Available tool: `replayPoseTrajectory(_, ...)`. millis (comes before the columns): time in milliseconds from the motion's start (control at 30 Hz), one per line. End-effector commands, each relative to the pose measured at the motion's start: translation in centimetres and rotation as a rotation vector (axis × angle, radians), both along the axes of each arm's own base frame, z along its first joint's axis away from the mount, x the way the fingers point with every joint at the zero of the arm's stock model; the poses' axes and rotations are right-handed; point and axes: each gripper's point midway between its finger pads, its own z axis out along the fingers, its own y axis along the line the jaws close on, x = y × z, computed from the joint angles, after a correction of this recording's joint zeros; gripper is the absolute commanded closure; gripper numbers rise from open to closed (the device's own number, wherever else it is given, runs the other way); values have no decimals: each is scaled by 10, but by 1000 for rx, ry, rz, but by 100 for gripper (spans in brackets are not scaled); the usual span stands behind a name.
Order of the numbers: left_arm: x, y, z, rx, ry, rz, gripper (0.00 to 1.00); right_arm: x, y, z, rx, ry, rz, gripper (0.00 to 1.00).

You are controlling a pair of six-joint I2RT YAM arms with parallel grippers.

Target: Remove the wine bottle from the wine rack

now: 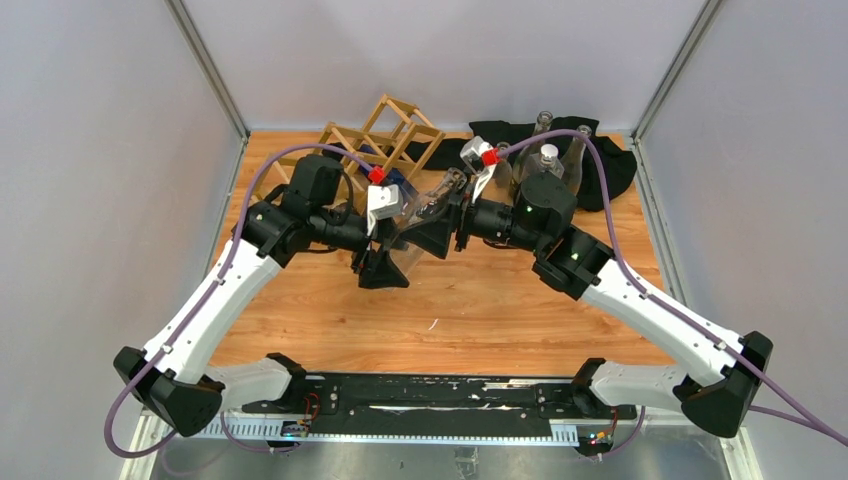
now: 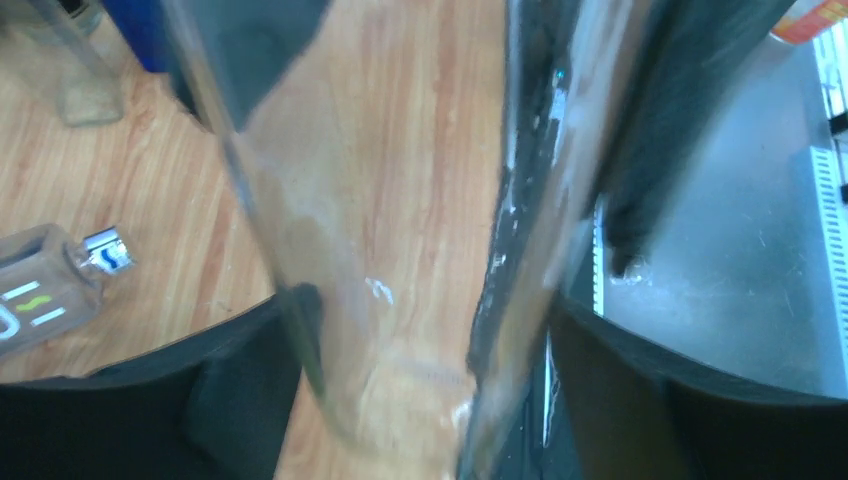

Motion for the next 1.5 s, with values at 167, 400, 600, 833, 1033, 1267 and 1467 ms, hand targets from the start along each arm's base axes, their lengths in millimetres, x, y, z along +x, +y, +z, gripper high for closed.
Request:
replayPoseTrajectory(167,42,24,10,62,-71,153,0,34,-35,-32,-204,4,-194,100)
replayPoseTrajectory(400,85,63,-1,155,-36,296,0,78,-77,-69,-357,41,-418,100)
replayPoseTrajectory(600,106,84,-10,233,-76,383,0,114,-130,-100,-465,73,-636,100)
replayPoseTrajectory(833,118,92,-15,283,-102,410,0,149,-169,-124,-556,47,-824,100)
replayPoseTrajectory(1033,119,96,-15,298,-116,420,0,164,-176,-139,-566,95,-884,100)
replayPoseTrajectory(1267,122,96,-14,300,-120,425,0,150,-212,-168,-593,170,-994,100)
replayPoseTrajectory(1467,126,94,-7,285,-125,427,0,137,-251,-187,-596,224,-1118,100)
